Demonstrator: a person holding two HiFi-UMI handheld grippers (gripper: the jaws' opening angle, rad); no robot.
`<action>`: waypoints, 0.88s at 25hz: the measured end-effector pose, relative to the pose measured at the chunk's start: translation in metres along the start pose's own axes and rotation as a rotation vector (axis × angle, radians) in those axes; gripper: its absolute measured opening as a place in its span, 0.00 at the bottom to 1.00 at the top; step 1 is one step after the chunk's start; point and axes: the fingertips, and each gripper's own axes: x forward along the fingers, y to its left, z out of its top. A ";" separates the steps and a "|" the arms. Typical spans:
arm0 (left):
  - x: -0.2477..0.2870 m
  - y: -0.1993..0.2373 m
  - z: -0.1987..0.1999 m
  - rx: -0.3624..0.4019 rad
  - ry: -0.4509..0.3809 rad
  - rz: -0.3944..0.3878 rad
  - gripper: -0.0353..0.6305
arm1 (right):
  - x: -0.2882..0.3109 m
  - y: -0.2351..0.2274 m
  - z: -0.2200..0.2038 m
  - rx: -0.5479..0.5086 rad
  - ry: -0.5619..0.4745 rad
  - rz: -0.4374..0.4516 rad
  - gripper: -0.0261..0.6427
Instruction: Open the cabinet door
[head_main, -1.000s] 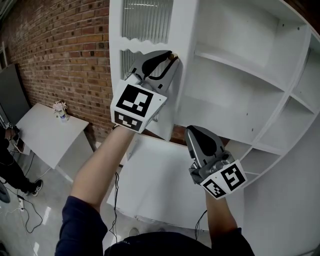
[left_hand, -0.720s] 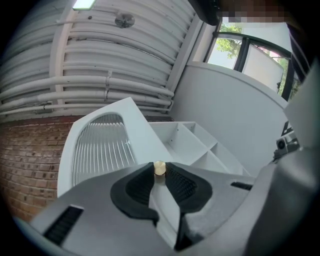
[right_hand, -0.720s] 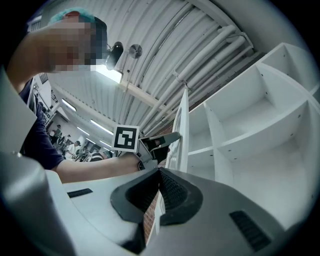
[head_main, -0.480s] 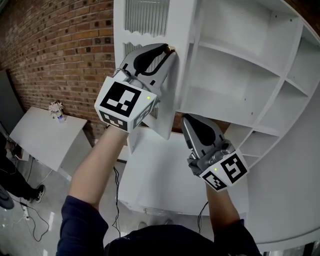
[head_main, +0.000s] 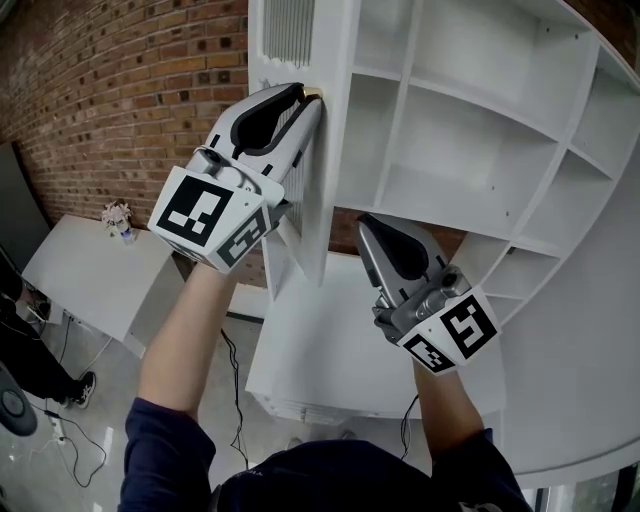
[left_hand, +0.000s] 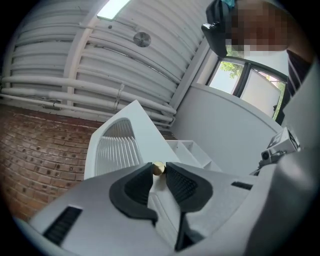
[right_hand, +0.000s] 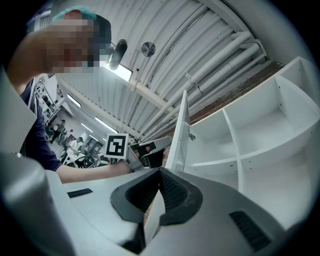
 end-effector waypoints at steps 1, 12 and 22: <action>-0.008 0.004 0.003 -0.011 -0.008 0.006 0.18 | 0.002 0.005 0.002 -0.001 -0.002 0.003 0.06; -0.078 0.054 0.025 0.003 -0.054 0.125 0.18 | 0.033 0.050 0.001 0.006 -0.004 0.056 0.06; -0.132 0.113 0.025 0.007 -0.042 0.266 0.13 | 0.069 0.082 -0.016 0.041 0.011 0.119 0.06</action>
